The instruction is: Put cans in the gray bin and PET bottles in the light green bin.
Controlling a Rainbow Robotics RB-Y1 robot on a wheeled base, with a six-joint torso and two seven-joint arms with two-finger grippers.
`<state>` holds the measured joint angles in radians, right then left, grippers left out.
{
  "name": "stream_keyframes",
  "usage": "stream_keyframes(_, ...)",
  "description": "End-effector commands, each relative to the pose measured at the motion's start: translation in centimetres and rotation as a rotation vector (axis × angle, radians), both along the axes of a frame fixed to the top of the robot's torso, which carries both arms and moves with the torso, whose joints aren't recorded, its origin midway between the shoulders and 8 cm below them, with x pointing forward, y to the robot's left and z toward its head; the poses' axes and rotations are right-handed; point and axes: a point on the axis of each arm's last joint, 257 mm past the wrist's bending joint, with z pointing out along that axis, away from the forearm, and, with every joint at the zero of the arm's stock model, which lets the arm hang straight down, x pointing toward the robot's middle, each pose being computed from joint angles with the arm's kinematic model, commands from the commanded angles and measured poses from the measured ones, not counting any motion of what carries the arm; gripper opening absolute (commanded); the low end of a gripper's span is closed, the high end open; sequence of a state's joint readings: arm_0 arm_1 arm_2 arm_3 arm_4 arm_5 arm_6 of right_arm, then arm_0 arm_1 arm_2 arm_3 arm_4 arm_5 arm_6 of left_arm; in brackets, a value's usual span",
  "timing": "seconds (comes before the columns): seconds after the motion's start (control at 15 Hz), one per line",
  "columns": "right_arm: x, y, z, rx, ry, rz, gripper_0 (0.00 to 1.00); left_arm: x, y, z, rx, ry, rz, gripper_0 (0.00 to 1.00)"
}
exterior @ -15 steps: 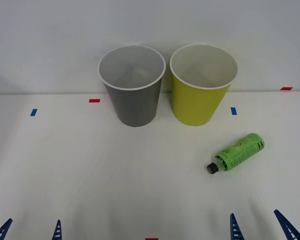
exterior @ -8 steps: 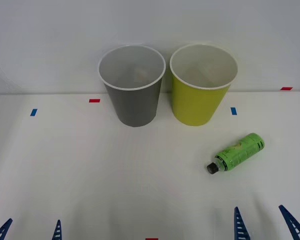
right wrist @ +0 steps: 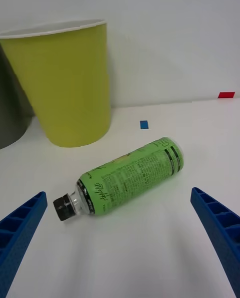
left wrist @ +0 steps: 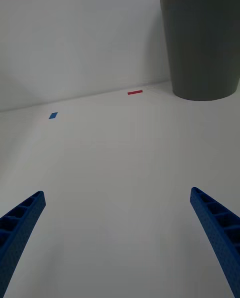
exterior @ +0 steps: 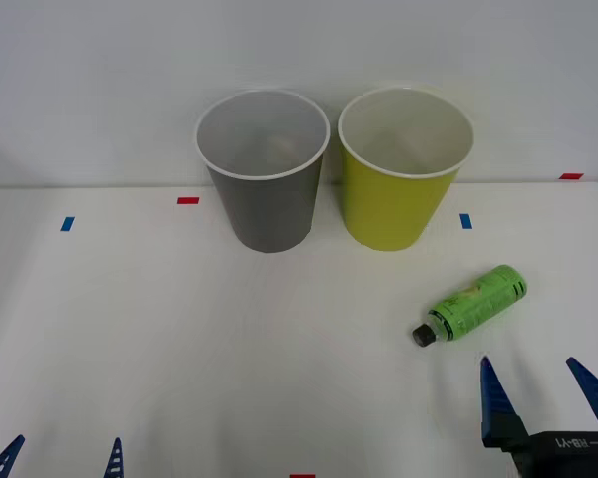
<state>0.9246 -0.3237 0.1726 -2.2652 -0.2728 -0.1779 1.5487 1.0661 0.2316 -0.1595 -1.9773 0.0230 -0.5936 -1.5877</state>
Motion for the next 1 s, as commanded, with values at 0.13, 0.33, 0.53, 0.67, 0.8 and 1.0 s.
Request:
stream_keyframes(0.13,2.2,-0.8,1.7,0.020,0.062,-0.017,1.00,0.0,0.0,0.0,0.000,0.000,0.000,1.00)
stream_keyframes(0.33,3.9,-1.5,2.7,0.020,0.127,-0.031,1.00,0.0,0.0,0.0,0.000,0.000,0.000,1.00)
stream_keyframes(0.53,5.8,-1.6,3.8,0.096,0.163,-0.046,1.00,0.0,0.0,0.0,0.000,0.000,0.000,1.00)
stream_keyframes(0.67,6.6,-2.7,4.3,0.088,0.216,-0.111,1.00,0.0,0.0,0.0,0.000,0.000,0.000,1.00)
stream_keyframes(0.8,6.5,-3.8,4.2,0.102,0.284,-0.230,1.00,0.0,0.0,0.0,0.000,0.000,0.000,1.00)
stream_keyframes(1.0,7.4,-4.3,4.2,0.195,0.337,-0.301,1.00,0.0,0.0,0.0,0.000,0.000,0.000,1.00)
